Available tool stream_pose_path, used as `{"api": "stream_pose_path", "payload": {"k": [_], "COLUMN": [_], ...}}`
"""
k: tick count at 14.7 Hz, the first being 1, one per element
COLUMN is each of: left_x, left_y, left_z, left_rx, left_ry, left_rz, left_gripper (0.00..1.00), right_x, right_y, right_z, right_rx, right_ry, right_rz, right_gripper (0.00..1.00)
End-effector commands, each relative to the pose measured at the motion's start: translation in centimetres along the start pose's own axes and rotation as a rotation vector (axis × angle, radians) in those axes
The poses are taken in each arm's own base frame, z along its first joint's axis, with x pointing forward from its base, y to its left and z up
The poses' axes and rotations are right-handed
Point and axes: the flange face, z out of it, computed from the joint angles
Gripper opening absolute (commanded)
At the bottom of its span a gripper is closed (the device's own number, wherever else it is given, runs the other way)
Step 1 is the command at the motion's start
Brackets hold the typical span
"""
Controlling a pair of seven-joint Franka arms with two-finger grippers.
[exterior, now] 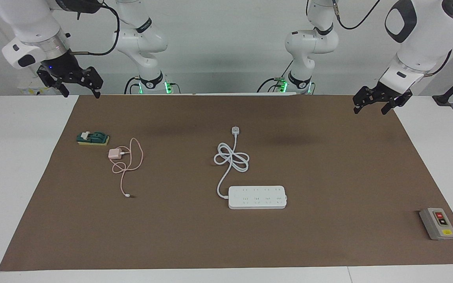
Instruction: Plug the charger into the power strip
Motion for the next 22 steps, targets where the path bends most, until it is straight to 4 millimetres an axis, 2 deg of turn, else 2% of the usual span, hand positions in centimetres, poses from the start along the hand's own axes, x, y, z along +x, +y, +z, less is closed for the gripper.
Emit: {"api": "stream_pose_path", "payload": {"k": [1,8,11,13,17,19,21,22], "left_x": [0.3,0.3,1.5,1.4,1.4,1.2,0.7,0.7], "left_y": [-0.4,-0.5,-0.5,-0.5,-0.2,-0.4,-0.7,-0.7], "left_z": [-0.2,-0.2,0.3,0.3,0.5,0.3,0.3,0.3], "left_rx": [0.016,0.018,0.019,0.02,0.015,0.013,0.009,0.011], "left_ry": [0.011,0.015,0.035,0.037,0.022,0.017,-0.012,-0.013], "left_rz": [0.009,0.006,0.006,0.006,0.003,-0.002,0.001,0.005], "left_gripper": [1.0,1.0,1.0,1.0,1.0,1.0,1.0,1.0], "right_x": [0.0,-0.2,-0.2,-0.1,0.1,0.4,0.7,1.1], "right_y": [0.1,0.1,0.3,0.7,2.9,3.8,3.9,4.8], "right_z": [-0.3,-0.5,-0.3,0.1,2.3,4.2,6.4,7.8], "right_rx": [-0.016,-0.022,-0.019,-0.006,0.047,0.066,0.111,0.139], "right_ry": [0.015,0.019,0.025,0.018,-0.032,-0.071,-0.113,-0.144], "right_rz": [0.005,-0.02,-0.021,0.007,0.148,0.252,0.377,0.445], "right_gripper": [1.0,1.0,1.0,1.0,1.0,1.0,1.0,1.0]}}
